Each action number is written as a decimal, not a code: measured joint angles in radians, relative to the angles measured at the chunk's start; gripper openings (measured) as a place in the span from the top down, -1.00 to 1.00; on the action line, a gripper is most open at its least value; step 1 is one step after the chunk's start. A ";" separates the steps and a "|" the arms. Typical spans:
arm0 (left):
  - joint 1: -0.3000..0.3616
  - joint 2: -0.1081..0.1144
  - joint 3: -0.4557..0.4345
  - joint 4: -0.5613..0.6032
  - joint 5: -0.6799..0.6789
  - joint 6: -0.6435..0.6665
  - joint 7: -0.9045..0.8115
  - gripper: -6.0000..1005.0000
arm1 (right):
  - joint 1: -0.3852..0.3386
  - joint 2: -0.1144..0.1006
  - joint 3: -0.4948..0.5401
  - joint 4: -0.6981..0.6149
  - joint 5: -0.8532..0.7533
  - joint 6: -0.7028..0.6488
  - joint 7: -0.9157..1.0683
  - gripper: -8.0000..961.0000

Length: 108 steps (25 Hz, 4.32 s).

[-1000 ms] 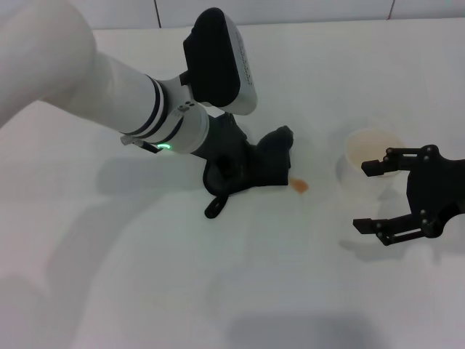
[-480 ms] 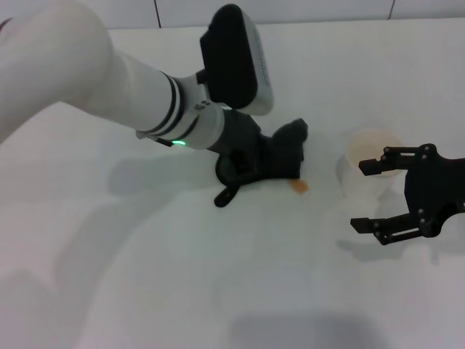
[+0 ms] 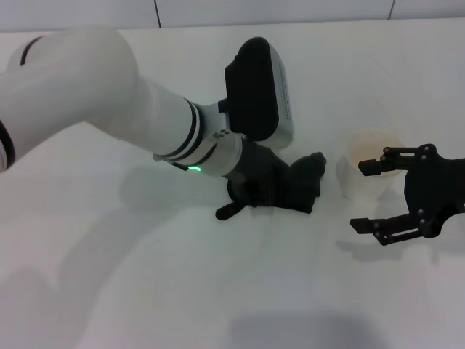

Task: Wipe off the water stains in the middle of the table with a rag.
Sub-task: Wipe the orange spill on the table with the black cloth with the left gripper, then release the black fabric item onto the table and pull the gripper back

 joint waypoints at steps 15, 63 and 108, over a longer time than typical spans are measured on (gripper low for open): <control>0.007 -0.001 0.049 0.005 -0.042 0.001 0.003 0.83 | 0.000 0.000 0.000 -0.005 0.000 -0.010 0.010 -0.81; 0.101 0.008 -0.073 0.122 0.044 -0.014 0.002 0.76 | -0.002 0.000 -0.004 -0.005 0.000 -0.008 0.020 -0.81; 0.497 0.018 -0.778 0.289 -0.105 0.607 0.286 0.69 | 0.009 0.002 -0.025 -0.005 0.003 0.025 0.046 -0.81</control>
